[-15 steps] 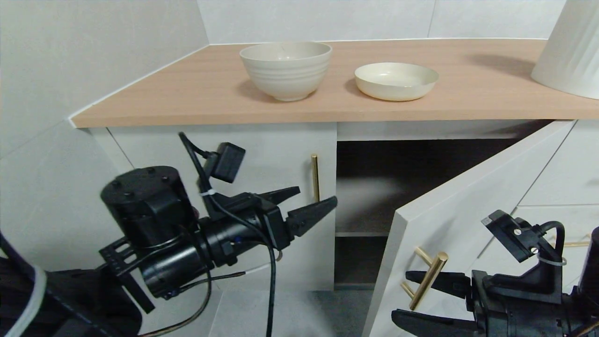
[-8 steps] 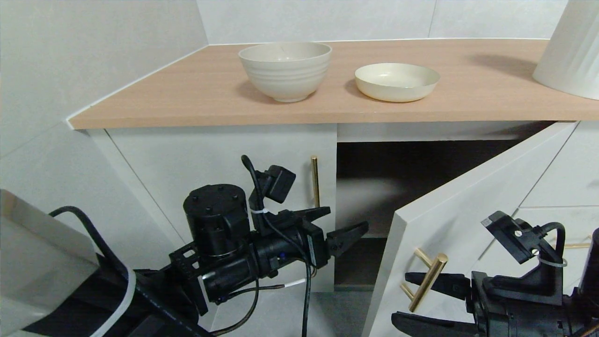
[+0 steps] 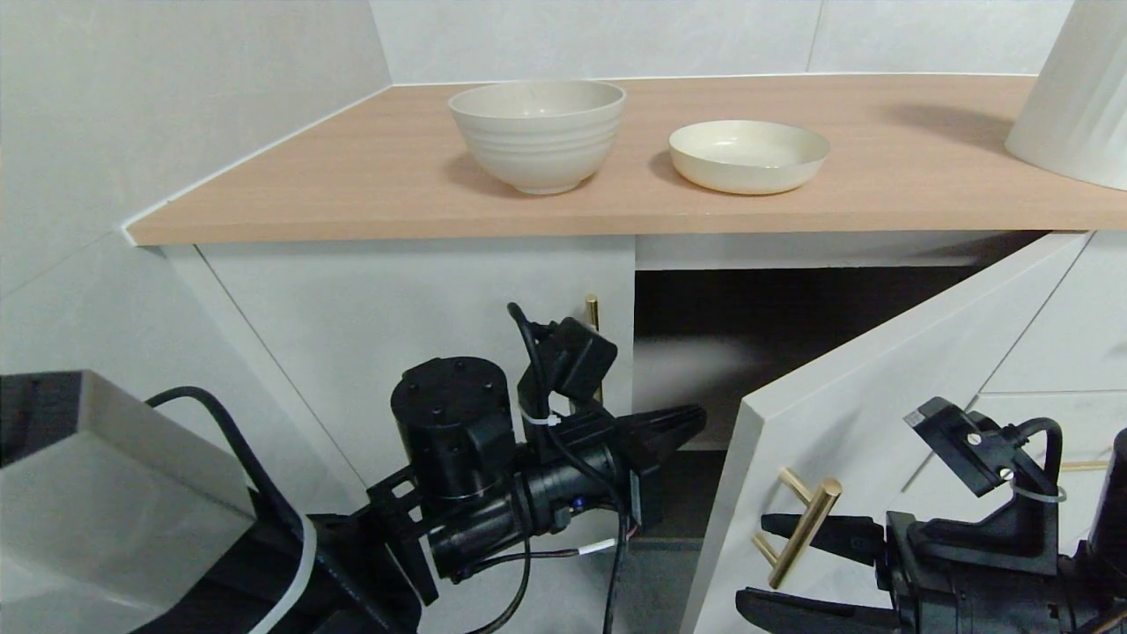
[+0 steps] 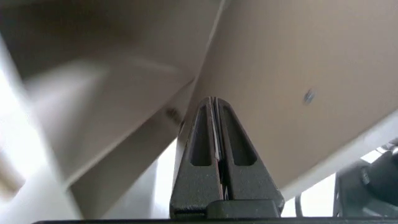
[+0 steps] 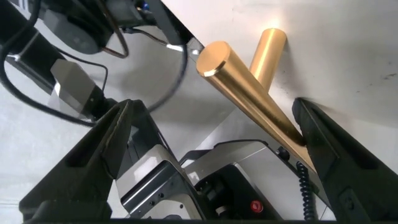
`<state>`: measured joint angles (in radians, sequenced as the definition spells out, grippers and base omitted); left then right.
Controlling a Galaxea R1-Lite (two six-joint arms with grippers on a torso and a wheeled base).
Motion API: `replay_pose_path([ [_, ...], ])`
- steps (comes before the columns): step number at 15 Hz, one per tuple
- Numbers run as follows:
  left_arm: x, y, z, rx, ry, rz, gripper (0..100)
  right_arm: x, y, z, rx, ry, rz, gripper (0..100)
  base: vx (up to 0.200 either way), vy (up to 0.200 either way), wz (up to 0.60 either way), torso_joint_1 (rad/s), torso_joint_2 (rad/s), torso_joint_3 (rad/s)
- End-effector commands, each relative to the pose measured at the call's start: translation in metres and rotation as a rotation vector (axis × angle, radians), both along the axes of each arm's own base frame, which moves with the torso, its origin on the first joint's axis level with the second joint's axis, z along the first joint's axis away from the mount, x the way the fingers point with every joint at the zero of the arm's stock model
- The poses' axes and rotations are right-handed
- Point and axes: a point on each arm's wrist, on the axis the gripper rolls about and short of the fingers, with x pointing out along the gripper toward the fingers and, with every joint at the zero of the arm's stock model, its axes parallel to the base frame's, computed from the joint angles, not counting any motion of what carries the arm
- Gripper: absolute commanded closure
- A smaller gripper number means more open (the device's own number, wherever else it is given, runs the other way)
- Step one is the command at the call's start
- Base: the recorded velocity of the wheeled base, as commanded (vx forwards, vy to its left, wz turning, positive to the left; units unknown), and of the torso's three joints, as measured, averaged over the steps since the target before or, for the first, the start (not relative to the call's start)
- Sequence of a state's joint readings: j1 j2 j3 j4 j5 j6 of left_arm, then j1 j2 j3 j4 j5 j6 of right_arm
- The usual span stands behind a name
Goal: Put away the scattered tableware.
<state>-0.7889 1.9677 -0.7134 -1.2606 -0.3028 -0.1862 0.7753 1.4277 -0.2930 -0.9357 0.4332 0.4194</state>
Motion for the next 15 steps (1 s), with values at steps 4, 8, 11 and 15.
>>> replay_pose_path([
  [4,0.006,-0.025,-0.017,-0.016,-0.014,-0.051,100,0.002,-0.019,0.008,0.029,-0.037,-0.087,0,0.000,0.000,0.00,0.000,0.00,0.000],
  [8,0.000,-0.025,-0.007,-0.052,-0.047,-0.063,100,0.001,-0.040,0.007,0.033,-0.045,-0.182,0,0.000,0.000,0.00,0.000,0.00,0.000],
  [11,-0.001,-0.026,-0.010,-0.044,-0.039,-0.070,100,-0.006,-0.052,0.000,0.016,-0.039,-0.220,0,0.000,0.000,0.00,0.000,0.00,0.000],
  [15,-0.003,-0.026,-0.012,-0.036,-0.029,-0.070,100,-0.014,-0.059,-0.012,-0.140,-0.137,-0.217,0,0.000,0.000,0.00,0.000,0.00,0.000],
])
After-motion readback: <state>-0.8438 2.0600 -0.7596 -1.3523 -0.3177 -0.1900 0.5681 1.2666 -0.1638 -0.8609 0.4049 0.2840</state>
